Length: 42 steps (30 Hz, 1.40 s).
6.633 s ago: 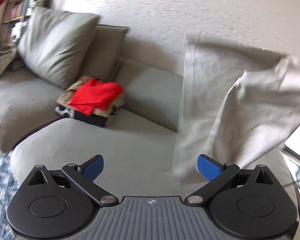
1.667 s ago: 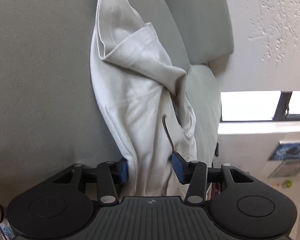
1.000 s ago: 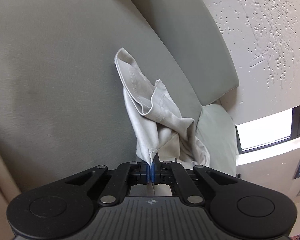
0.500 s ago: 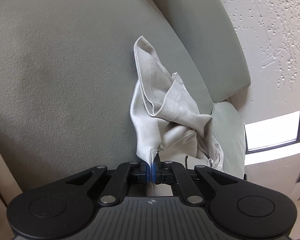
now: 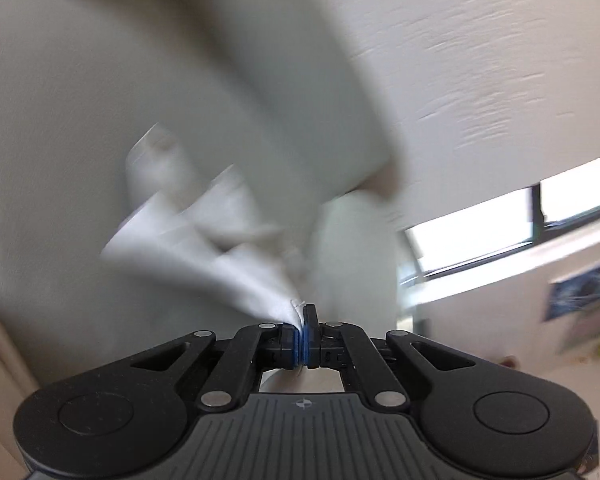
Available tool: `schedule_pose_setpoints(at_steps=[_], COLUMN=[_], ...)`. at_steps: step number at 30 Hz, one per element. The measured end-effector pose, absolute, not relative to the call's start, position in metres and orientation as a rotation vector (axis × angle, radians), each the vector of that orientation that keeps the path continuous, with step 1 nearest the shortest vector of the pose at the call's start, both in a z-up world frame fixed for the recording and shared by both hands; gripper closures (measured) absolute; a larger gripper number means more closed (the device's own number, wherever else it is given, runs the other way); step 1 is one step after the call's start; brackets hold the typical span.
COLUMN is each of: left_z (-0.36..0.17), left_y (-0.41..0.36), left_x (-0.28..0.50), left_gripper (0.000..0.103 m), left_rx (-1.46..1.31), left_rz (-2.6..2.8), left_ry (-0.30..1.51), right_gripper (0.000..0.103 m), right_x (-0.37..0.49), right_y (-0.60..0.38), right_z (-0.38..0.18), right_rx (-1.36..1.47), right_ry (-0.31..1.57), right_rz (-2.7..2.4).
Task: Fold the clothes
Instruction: 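Raise both tools holding the shirt and shake it out in the air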
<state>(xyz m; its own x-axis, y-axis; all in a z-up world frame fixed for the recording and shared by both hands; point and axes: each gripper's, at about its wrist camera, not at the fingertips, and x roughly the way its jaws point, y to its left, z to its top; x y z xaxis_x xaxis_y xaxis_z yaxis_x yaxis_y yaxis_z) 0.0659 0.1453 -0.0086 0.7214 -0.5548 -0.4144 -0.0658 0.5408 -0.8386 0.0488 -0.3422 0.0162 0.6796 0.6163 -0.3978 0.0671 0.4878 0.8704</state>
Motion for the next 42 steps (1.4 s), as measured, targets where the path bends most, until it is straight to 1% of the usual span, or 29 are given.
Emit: schedule_pose_setpoints(at_steps=[4,5,6,11,12,14,17,19,21,22,23,24,26,28,29,34,37,42], left_z=[0.074,0.094,0.115,0.218,0.239,0.279,0.296,0.307,0.318,0.318,0.315,0.305,0.286,0.278,0.274,0.255,0.263,0.278], left_y=[0.145,0.145,0.145,0.145,0.145,0.146,0.157,0.163,0.157,0.154,0.154,0.16,0.173,0.175,0.176,0.182,0.178,0.169], left_x=[0.052,0.048,0.045,0.027,0.023,0.016,-0.004,-0.02,-0.028,-0.023,-0.016,-0.015,-0.013,-0.022,-0.027,-0.05,-0.07,-0.092], left_gripper=[0.103,0.103,0.103,0.102,0.103,0.103,0.103,0.103,0.103,0.103,0.103,0.103,0.103,0.103,0.103,0.103,0.103,0.103], left_rx=[-0.918,-0.904,-0.889,-0.812,-0.796,-0.763,-0.767,-0.764,-0.708,-0.686,-0.708,-0.75,-0.833,-0.834,-0.835,-0.838,-0.836,-0.784], left_rz=[-0.321,-0.321,-0.32,-0.313,-0.311,-0.308,-0.335,-0.36,-0.322,-0.283,-0.268,-0.29,-0.333,-0.342,-0.347,-0.37,-0.396,-0.431], left_ry=[0.531,0.482,0.432,0.187,0.139,0.042,-0.059,-0.121,-0.102,-0.041,0.02,0.035,0.065,0.063,0.062,0.056,0.027,-0.037], right_gripper=[0.102,0.102,0.102,0.102,0.102,0.102,0.102,0.102,0.102,0.102,0.102,0.102,0.102,0.102,0.102,0.102,0.101,0.101], right_x=[0.038,0.03,0.025,0.037,0.036,0.027,-0.001,-0.012,-0.003,-0.002,-0.005,-0.014,-0.027,-0.03,-0.037,-0.084,-0.106,-0.117], right_y=[-0.361,-0.368,-0.371,-0.343,-0.342,-0.345,-0.352,-0.351,-0.345,-0.347,-0.35,-0.353,-0.353,-0.353,-0.353,-0.365,-0.365,-0.374], right_z=[0.136,0.16,0.174,0.196,0.2,0.215,0.244,0.257,0.259,0.254,0.248,0.246,0.243,0.235,0.233,0.247,0.257,0.274], right_rx=[1.107,1.132,1.146,1.075,1.08,1.085,1.031,0.949,0.898,0.93,0.963,0.965,0.902,0.886,0.877,0.833,0.803,0.791], right_ry=[0.344,0.229,0.173,0.375,0.377,0.315,0.151,0.129,0.211,0.225,0.202,0.17,0.166,0.241,0.244,0.16,0.136,0.044], right_rz=[0.497,0.5,0.49,0.39,0.406,0.431,0.47,0.452,0.411,0.428,0.455,0.459,0.414,0.411,0.42,0.486,0.502,0.537])
